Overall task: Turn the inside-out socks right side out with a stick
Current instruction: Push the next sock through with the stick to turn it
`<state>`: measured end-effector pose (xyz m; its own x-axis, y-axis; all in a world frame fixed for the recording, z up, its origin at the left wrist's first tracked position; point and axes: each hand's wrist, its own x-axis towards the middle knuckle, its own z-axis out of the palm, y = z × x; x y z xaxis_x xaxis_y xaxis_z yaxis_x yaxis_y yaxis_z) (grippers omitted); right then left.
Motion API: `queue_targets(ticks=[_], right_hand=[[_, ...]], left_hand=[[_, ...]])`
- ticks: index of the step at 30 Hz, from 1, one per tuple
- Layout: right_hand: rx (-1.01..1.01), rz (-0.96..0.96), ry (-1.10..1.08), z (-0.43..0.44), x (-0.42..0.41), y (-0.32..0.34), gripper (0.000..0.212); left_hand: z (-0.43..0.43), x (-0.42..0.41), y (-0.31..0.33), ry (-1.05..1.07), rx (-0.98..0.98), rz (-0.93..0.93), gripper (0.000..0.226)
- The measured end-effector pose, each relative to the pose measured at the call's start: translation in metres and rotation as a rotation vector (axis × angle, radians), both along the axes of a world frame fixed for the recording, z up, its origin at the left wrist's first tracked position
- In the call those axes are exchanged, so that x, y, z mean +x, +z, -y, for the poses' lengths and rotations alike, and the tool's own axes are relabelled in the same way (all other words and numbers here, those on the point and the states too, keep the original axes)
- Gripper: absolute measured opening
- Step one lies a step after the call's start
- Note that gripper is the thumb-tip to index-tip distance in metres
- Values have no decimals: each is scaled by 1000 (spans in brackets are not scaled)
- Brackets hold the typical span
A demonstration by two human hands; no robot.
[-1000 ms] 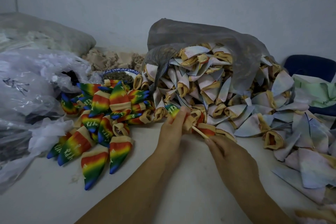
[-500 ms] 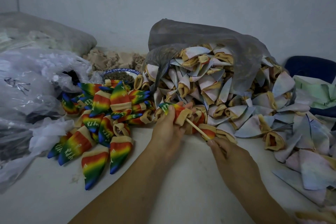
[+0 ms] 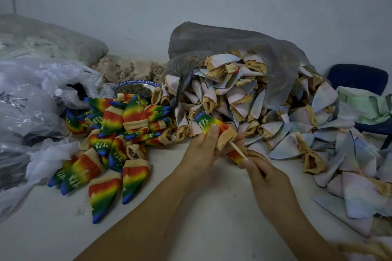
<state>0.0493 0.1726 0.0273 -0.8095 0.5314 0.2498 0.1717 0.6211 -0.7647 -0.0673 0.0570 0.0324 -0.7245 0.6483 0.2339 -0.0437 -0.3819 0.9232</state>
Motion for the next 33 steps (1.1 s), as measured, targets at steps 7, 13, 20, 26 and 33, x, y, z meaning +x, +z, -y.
queue_targets(ticks=[7, 13, 20, 26, 33], right_hand=[[-249, 83, 149, 3, -1, 2, 31], [-7, 33, 69, -9, 0, 5, 22], [180, 99, 48, -12, 0, -3, 28], [272, 166, 67, -9, -1, -9, 29], [262, 210, 81, -6, -1, -6, 30]], left_hand=[[4, -5, -2, 15, -46, 6, 49], [2, -11, -3, 42, 19, 159, 29], [8, -13, 6, 38, 199, 374, 35], [10, -20, 3, 106, 211, 423, 29], [11, -20, 6, -17, 423, 565, 19]])
